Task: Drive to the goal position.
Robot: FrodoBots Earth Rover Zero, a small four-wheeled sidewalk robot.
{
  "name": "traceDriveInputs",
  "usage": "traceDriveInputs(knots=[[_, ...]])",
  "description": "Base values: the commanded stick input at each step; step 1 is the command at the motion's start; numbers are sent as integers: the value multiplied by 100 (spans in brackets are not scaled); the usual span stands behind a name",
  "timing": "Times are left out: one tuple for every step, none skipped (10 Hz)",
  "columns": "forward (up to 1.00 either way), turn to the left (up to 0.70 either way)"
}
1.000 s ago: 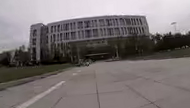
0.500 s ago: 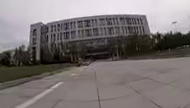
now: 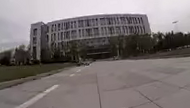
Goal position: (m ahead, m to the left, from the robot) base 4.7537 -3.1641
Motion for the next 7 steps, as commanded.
traceDriveInputs(knots=[[70, 0], [70, 0], [70, 0], [70, 0], [70, 0], [70, 0], [70, 0]])
